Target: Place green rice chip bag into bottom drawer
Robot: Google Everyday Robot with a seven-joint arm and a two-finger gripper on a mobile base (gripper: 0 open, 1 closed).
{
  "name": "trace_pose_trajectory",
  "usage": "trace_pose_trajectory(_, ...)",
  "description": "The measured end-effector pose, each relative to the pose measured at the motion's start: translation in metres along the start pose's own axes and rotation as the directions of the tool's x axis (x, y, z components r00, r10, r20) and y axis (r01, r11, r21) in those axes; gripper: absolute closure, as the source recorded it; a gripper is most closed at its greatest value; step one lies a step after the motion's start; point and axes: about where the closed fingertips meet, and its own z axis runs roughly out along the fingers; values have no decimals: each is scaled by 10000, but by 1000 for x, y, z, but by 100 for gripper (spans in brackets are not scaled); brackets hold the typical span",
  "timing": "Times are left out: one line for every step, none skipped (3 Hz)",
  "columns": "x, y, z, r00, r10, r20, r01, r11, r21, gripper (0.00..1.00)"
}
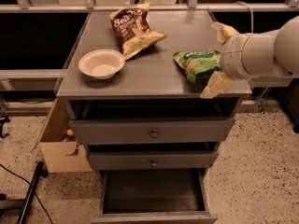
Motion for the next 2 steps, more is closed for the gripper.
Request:
trace_pose_trajectory(-5,-2,14,9997,-229,62,229,9997,49,26)
trace_pose_trajectory(-2,1,30,9987,-495,-150,495,9988,-62,37)
